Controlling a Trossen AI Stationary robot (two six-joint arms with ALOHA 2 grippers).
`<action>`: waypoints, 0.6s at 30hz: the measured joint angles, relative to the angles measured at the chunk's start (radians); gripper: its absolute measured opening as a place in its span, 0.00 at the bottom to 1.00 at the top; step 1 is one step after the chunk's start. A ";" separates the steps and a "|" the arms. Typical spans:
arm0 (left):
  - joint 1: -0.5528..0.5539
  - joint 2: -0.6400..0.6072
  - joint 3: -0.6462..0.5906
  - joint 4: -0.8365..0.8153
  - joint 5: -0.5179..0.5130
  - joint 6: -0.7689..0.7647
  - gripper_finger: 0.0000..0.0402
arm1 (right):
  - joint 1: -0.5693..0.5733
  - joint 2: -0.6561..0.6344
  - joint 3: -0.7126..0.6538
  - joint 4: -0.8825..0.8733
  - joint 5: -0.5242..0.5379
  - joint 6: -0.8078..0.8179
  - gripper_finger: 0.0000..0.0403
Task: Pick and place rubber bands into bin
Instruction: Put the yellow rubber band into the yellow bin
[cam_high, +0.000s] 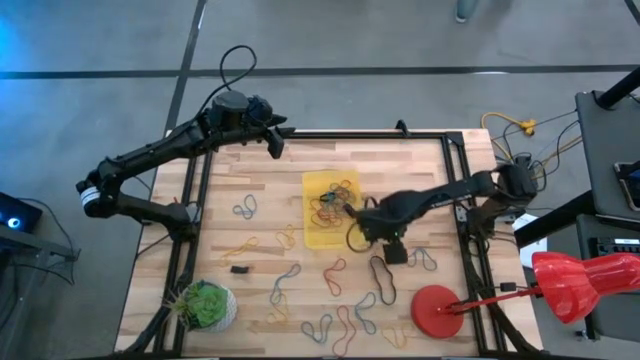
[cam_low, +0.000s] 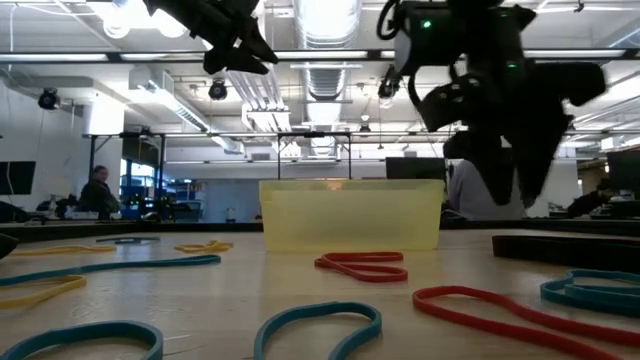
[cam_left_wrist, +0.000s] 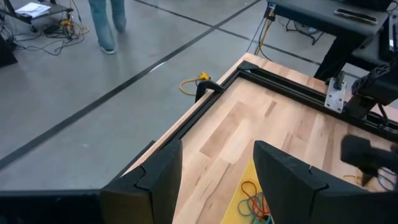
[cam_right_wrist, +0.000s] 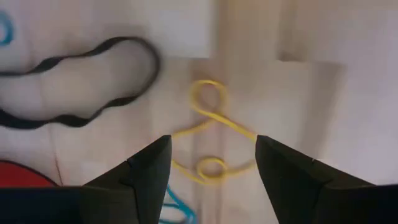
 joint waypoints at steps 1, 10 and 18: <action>0.000 0.000 0.000 0.000 0.000 0.000 0.45 | 0.020 -0.001 -0.014 0.020 -0.001 -0.010 0.54; 0.000 0.002 0.000 0.001 -0.001 -0.002 0.45 | 0.073 0.000 -0.093 0.111 0.204 0.107 0.54; 0.000 0.002 0.001 0.001 -0.001 -0.005 0.45 | 0.068 0.000 -0.145 0.224 0.132 0.099 0.54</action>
